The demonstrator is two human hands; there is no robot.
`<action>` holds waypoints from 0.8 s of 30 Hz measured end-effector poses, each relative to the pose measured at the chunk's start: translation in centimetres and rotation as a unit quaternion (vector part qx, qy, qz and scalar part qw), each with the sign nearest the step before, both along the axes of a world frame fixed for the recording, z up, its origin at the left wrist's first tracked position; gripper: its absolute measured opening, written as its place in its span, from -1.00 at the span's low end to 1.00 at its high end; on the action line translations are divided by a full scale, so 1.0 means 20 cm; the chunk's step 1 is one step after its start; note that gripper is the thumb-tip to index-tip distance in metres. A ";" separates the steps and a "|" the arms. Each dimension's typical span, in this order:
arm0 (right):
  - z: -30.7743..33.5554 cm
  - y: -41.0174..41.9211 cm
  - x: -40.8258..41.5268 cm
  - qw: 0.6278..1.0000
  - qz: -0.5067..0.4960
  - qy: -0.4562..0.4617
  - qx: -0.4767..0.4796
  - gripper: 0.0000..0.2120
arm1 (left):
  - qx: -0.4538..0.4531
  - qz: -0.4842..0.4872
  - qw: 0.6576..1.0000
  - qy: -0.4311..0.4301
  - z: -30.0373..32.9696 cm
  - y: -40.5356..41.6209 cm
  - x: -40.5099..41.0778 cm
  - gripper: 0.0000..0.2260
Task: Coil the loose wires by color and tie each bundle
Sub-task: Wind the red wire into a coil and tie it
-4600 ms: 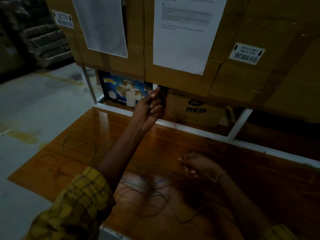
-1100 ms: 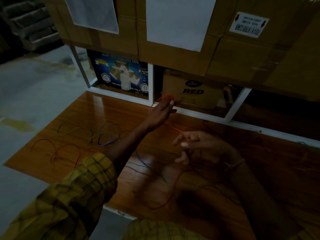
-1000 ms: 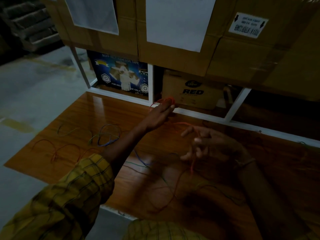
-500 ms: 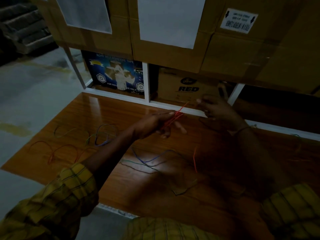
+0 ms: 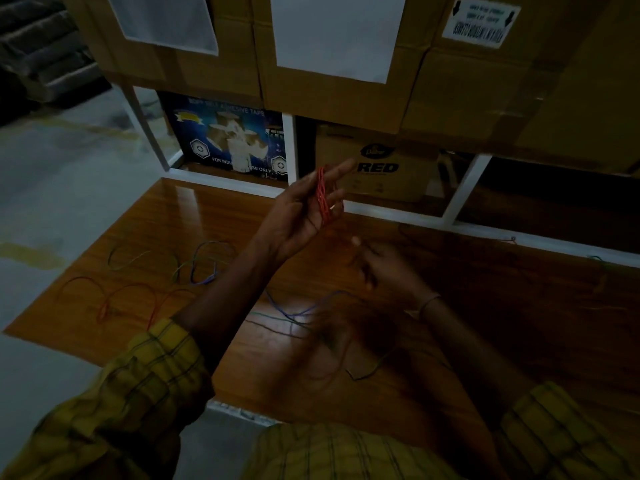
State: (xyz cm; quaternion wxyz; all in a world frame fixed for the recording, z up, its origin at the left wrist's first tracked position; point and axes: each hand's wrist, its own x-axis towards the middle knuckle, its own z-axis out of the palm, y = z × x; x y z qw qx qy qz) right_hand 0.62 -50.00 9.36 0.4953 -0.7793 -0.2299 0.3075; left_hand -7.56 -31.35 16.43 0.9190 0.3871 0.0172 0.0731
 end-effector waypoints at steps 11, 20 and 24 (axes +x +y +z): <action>-0.01 -0.09 -0.17 0.919 0.187 0.318 0.140 -0.69 | 0.149 0.127 0.979 0.058 0.00 -0.03 0.07 -0.71; 0.22 -0.20 -0.14 0.943 0.262 0.146 0.143 -0.55 | 0.475 0.067 0.873 0.087 -0.08 0.03 0.06 -0.62; 0.34 -0.23 -0.03 0.960 0.165 0.086 0.208 -0.63 | 0.544 0.032 0.832 0.102 -0.04 0.01 0.00 -0.68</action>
